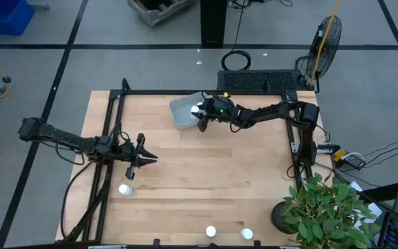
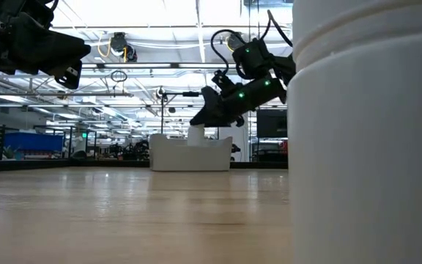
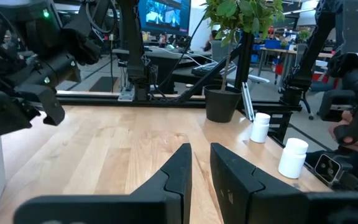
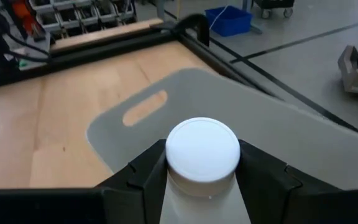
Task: Pick and place pill bottles into a basket
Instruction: Put the white medicine bottle into the gray bin
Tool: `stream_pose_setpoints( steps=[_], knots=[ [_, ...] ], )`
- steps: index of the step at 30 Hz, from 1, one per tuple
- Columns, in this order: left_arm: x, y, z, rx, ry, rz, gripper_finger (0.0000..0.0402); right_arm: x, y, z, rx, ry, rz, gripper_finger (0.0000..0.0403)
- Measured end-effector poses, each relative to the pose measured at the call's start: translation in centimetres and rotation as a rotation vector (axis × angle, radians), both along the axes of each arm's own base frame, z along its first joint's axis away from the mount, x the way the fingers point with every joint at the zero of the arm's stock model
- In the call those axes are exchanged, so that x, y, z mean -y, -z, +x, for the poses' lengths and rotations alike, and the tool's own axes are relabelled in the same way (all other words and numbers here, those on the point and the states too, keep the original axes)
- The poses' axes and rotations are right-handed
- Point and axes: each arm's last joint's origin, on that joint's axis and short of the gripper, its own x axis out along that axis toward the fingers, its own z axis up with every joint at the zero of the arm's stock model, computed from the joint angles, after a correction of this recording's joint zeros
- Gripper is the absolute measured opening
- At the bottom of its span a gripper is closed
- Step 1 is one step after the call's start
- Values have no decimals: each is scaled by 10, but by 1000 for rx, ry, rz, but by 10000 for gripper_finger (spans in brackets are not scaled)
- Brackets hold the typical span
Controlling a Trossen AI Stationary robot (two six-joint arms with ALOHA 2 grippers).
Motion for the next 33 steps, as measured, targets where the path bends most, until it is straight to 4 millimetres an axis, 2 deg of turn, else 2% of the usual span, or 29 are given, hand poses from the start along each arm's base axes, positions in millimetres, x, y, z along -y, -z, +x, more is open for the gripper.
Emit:
stream_pose_setpoints(
  steps=[12, 16, 19, 23, 33],
  knots=[
    [0, 0, 0, 0, 0, 0, 62, 3, -24, 16, 56, -40, 18, 155],
    [0, 0, 0, 0, 0, 0, 62, 3, -18, 29, 38, -49, 23, 153],
    [0, 0, 0, 0, 0, 0, 62, 10, -9, 44, 14, -46, 41, 158],
    [0, 0, 0, 0, 0, 0, 62, 20, 6, 50, -34, -21, 70, 158],
    [0, 0, 0, 0, 0, 0, 62, 25, 7, 49, -45, 18, 66, 161]
  ],
)
